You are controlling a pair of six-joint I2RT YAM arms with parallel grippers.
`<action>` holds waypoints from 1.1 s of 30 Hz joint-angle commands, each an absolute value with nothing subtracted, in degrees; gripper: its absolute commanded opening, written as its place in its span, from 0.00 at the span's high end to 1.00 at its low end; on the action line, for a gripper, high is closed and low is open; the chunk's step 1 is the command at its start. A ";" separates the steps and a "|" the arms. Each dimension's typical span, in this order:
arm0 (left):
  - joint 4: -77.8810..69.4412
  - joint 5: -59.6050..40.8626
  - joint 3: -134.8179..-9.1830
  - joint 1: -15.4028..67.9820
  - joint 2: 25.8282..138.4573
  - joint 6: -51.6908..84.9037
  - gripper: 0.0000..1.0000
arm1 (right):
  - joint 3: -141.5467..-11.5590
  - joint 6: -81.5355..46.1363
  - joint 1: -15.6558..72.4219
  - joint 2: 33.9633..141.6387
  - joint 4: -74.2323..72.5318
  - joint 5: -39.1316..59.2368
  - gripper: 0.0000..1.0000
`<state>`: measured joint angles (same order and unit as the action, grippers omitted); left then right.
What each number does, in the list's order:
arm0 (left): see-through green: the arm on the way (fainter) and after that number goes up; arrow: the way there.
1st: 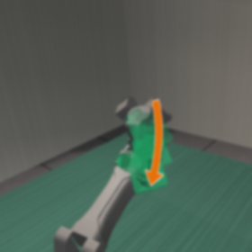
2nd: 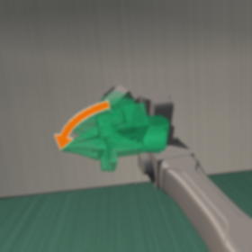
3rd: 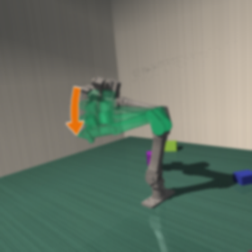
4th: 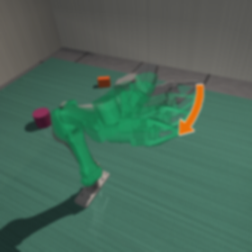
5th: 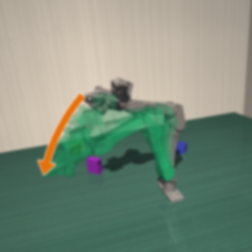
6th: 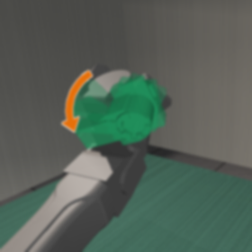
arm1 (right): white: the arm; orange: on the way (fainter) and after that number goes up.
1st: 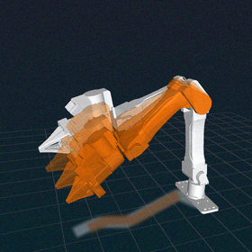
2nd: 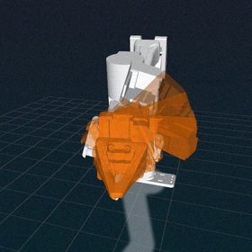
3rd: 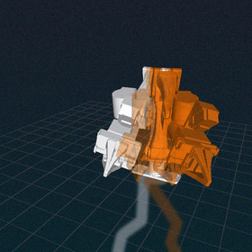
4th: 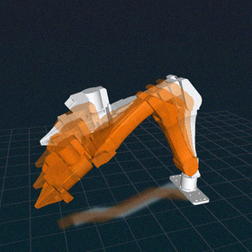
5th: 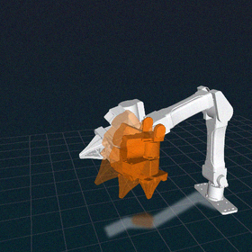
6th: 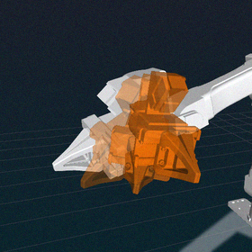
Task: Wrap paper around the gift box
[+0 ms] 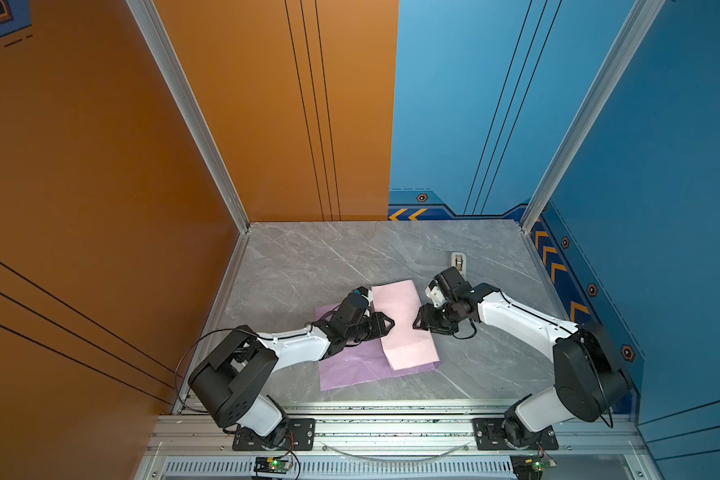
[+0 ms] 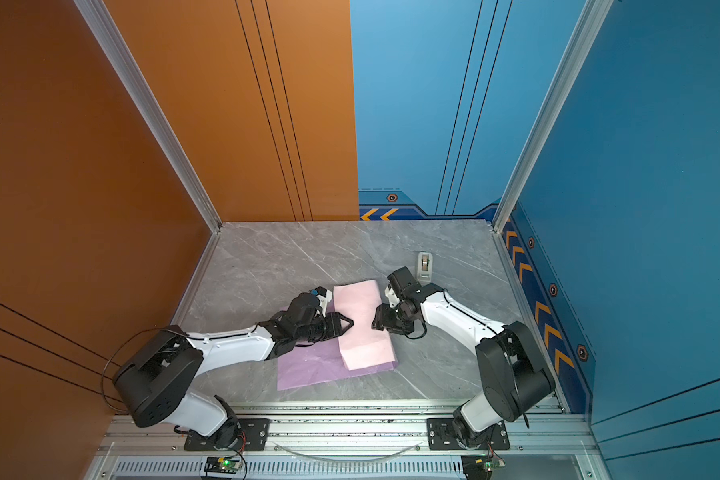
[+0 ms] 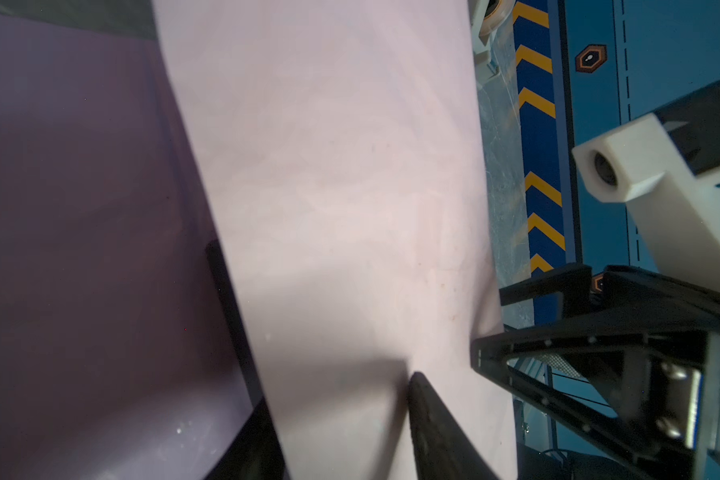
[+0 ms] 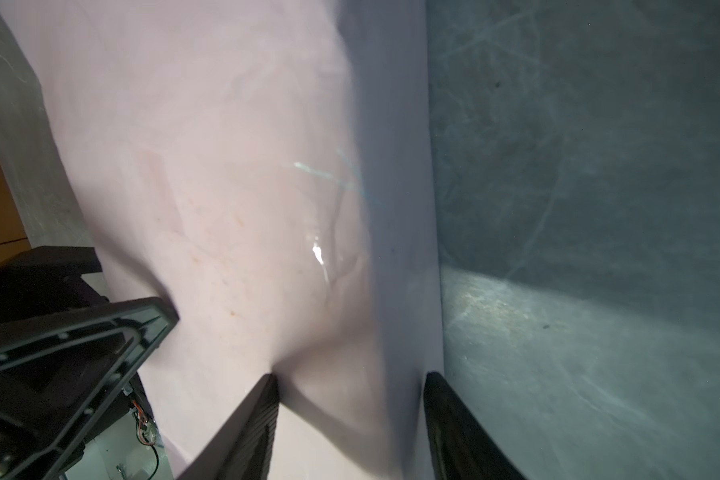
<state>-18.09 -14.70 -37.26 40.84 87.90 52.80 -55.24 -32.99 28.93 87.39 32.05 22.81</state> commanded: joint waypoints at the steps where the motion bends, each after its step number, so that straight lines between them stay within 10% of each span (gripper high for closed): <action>1: -17.53 -13.93 -38.82 41.14 91.15 51.41 0.56 | -52.18 -36.22 29.37 87.02 31.08 19.68 0.43; 17: -17.05 -18.09 -47.87 34.98 99.14 45.96 0.52 | -55.28 -35.95 25.44 91.03 26.00 16.00 0.45; 33: 15.91 -13.16 -32.28 16.03 69.40 45.92 0.40 | -54.14 -35.16 25.93 90.07 28.04 14.24 0.45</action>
<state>7.07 -12.40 -35.77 17.89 70.50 46.30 -55.46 -36.69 25.71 89.12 24.40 19.09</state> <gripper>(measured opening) 0.604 0.547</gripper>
